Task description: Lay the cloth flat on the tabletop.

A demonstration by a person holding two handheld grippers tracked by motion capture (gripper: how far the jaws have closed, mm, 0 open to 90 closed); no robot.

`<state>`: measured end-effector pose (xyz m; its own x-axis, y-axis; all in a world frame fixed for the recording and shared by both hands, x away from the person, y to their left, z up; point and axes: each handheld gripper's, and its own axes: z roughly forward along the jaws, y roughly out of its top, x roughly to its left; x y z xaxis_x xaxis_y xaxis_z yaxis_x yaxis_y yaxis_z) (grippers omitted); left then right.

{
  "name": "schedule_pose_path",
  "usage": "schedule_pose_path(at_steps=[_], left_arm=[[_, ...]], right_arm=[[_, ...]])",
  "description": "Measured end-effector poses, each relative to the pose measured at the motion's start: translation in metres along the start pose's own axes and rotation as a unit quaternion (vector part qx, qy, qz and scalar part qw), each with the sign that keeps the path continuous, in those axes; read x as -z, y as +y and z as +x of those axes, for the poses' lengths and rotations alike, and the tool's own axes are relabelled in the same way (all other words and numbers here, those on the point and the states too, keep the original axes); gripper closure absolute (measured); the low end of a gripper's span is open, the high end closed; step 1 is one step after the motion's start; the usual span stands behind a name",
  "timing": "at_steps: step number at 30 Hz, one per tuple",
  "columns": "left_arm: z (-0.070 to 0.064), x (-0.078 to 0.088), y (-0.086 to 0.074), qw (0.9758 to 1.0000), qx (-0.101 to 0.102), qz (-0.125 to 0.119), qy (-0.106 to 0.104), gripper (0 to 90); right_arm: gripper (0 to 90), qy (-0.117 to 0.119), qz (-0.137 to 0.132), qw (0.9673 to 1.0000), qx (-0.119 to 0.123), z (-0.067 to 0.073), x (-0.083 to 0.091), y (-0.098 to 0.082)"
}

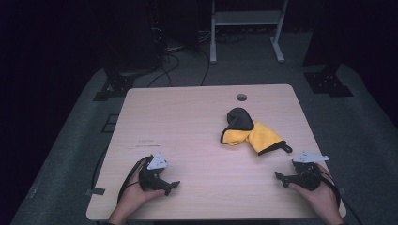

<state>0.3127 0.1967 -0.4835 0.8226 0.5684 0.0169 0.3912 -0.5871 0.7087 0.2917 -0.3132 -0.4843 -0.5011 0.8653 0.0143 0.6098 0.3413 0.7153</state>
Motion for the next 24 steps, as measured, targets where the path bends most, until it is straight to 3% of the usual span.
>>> schedule_pose_path(at_steps=[4,6,7,9,15,24], left_arm=[[0.0,0.0,0.0,1.0,0.001,0.0,0.001,0.0],[0.0,0.0,0.0,1.0,0.002,0.0,0.001,0.0],[0.0,0.0,0.0,1.0,0.002,0.0,0.001,0.0],[-0.001,0.0,0.0,1.0,0.003,0.0,0.003,0.0],[-0.001,0.0,0.0,1.0,0.004,-0.001,0.003,0.0],[-0.001,0.0,0.0,1.0,0.003,0.001,0.003,0.0]], right_arm=[[25.1,0.013,0.017,0.9998,0.003,0.0,0.004,0.004],[23.6,0.035,0.026,0.999,-0.009,-0.002,0.005,0.008],[23.6,0.035,0.026,0.999,-0.009,-0.002,0.005,0.008],[22.9,0.041,0.018,0.9989,-0.011,0.0,0.007,0.013],[22.0,0.04,-0.024,0.9988,0.013,-0.003,0.007,0.038],[22.0,0.052,-0.06,0.9961,0.039,-0.007,-0.011,0.087]])
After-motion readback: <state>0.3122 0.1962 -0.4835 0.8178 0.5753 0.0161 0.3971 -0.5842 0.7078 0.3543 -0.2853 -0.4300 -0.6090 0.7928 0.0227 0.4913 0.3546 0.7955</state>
